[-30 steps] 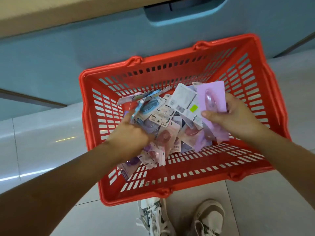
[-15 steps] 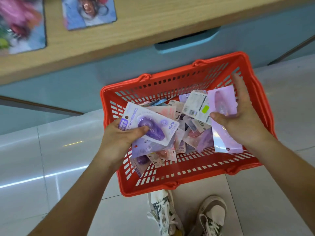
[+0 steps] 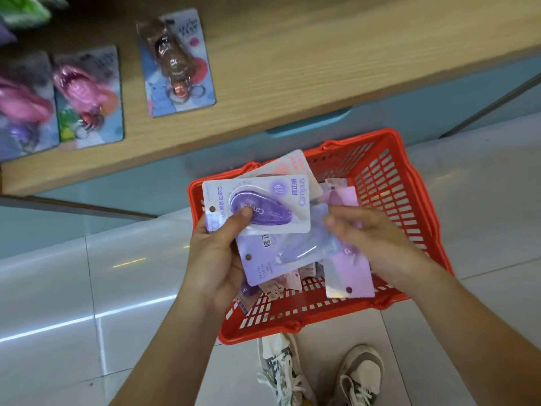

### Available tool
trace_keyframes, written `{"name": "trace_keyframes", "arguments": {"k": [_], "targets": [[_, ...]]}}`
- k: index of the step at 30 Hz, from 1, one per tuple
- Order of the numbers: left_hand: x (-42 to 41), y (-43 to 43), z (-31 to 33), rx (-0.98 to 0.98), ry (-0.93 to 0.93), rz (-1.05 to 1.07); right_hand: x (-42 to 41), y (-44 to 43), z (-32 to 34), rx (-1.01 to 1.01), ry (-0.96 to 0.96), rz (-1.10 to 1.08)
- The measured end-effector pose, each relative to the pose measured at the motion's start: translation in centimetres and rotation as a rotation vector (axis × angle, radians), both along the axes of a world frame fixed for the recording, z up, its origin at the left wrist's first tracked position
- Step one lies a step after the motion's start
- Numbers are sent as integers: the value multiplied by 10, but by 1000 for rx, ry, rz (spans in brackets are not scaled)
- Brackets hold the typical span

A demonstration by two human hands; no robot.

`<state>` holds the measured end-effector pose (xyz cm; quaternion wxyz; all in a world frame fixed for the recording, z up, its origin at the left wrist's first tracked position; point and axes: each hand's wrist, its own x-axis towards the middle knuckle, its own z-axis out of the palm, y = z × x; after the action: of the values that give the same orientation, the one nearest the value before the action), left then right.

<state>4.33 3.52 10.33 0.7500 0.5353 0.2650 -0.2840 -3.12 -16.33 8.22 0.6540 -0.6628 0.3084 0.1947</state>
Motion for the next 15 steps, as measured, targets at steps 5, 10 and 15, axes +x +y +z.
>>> {"name": "trace_keyframes", "arguments": {"k": [5,10,15], "targets": [[3,-14,14,73,-9,63,-10,0,8,107,-55,-80],[23,1,35,143,-143,111,-32,-26,22,145,-46,-303],[30,17,75,295,-297,-102,-38,-42,68,325,-119,-529]]}}
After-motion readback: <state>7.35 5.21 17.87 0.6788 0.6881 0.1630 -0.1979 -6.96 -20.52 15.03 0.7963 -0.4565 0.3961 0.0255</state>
